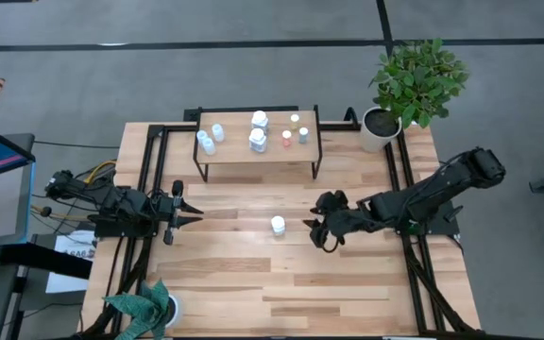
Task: Pick and place medicine bottles onto shelf by color
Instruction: Put the white pill bottle on the shelf, then return to Home Position
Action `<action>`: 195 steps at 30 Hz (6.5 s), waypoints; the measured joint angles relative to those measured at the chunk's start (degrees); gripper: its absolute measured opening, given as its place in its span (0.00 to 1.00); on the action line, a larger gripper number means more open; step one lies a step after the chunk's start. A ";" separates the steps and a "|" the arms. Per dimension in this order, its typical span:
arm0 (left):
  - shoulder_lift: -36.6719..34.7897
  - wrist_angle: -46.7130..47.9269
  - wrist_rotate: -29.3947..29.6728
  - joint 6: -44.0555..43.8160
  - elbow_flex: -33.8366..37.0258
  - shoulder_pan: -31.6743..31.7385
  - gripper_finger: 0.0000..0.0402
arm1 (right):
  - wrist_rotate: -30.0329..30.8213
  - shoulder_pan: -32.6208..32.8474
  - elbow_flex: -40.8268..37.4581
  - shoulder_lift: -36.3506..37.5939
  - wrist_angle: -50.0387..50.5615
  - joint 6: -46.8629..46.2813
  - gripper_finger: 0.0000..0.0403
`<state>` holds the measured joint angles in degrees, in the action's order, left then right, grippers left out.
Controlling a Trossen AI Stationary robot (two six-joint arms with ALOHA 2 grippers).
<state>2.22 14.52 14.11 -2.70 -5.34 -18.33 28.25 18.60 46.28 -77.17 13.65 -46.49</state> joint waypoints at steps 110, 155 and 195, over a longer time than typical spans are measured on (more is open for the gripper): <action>0.00 -0.01 0.00 -0.01 0.00 -0.01 0.16 | -14.97 -11.98 73.75 -46.14 47.84 5.82 0.42; 0.00 -0.02 0.00 0.00 0.00 -0.01 0.16 | -25.13 -36.49 88.24 -46.77 49.38 56.60 0.48; 0.02 -0.02 0.00 0.02 0.00 0.00 0.16 | -25.35 -35.12 88.24 -42.95 44.40 58.21 0.61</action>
<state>2.24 14.50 14.11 -2.68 -5.34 -18.33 2.90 -16.52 134.52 -120.12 58.05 11.72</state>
